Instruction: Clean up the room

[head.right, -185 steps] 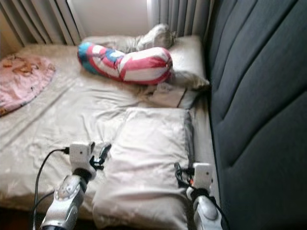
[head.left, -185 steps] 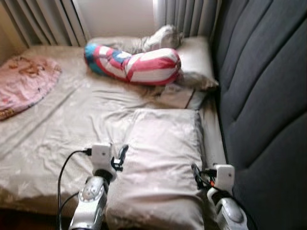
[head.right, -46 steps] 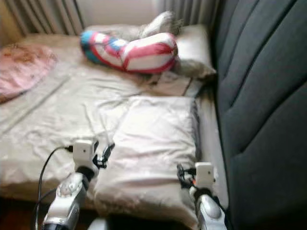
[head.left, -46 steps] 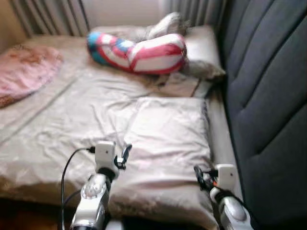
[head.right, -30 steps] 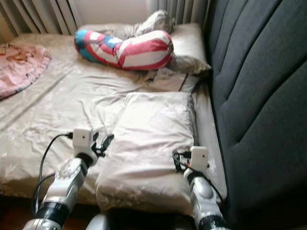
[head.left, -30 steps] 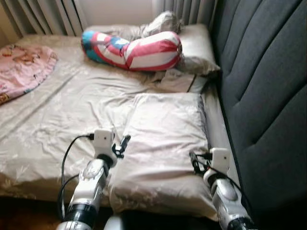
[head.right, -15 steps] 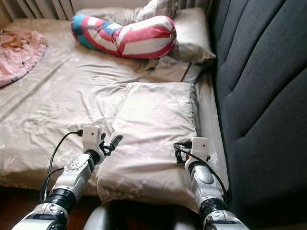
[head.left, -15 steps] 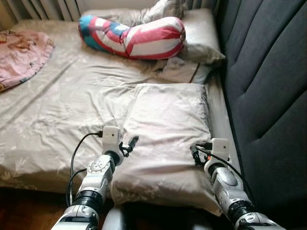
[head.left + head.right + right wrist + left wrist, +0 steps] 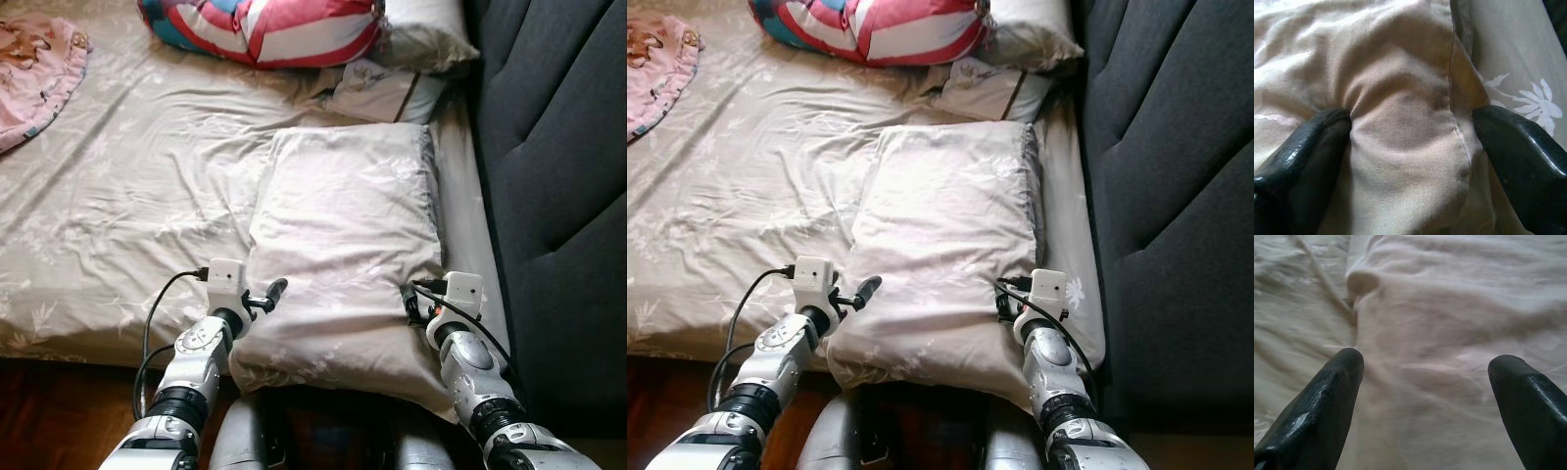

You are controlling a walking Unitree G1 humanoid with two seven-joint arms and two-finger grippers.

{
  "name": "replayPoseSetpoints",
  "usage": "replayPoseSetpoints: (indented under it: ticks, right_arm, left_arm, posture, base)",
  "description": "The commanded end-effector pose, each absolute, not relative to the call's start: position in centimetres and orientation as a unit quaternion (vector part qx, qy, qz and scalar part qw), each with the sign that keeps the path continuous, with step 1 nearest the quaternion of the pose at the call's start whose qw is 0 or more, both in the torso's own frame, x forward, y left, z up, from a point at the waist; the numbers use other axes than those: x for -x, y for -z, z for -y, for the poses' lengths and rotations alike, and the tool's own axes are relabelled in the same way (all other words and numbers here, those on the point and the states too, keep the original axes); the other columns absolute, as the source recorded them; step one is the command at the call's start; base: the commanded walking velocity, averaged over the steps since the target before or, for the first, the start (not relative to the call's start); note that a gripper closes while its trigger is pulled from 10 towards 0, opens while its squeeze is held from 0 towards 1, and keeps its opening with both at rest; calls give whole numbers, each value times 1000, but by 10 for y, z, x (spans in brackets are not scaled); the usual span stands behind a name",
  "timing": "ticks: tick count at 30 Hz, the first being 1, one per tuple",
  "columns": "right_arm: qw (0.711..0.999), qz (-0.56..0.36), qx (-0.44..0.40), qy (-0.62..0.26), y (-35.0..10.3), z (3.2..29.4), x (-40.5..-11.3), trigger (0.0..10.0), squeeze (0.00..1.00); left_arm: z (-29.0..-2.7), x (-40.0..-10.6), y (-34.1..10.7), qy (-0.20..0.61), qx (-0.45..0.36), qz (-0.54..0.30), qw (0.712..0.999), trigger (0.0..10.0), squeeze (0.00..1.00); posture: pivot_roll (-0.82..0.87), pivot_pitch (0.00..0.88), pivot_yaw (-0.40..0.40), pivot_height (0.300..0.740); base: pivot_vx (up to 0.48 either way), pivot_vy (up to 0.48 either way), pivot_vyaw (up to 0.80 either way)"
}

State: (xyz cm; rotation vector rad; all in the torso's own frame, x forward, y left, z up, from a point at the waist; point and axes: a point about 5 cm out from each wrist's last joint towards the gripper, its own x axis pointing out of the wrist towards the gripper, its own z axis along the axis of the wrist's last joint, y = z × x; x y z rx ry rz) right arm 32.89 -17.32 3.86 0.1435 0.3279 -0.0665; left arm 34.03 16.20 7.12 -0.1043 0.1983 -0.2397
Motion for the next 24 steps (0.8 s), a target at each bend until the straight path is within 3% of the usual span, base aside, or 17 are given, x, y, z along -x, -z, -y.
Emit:
replayPoseSetpoints:
  ticks: [1, 2, 12, 24]
  right_arm:
    - [978, -185, -81, 42, -29, 172, -322, 10000, 235]
    - [978, -181, -95, 43, -30, 171, -323, 10000, 0]
    - [978, -148, -136, 58, -44, 180, -332, 10000, 0]
    - [963, -250, -100, 7, -24, 172, -323, 10000, 0]
  left_arm:
    - [-170, -336, -67, 111, 54, -100, 987, 10000, 1000]
    - [-172, -337, -69, 106, 54, -95, 988, 10000, 0]
    - [-173, -337, -72, 119, 47, -88, 988, 10000, 0]
    - [-181, -339, -76, 107, 43, -86, 990, 10000, 0]
  posture:
    - [-92, 342, 64, 651]
    - [-91, 344, 68, 651]
    - [-94, 336, 81, 651]
    - [-103, 310, 86, 651]
  base:
    - [0, 0, 0]
    - [0, 0, 0]
    - [0, 0, 0]
    - [0, 0, 0]
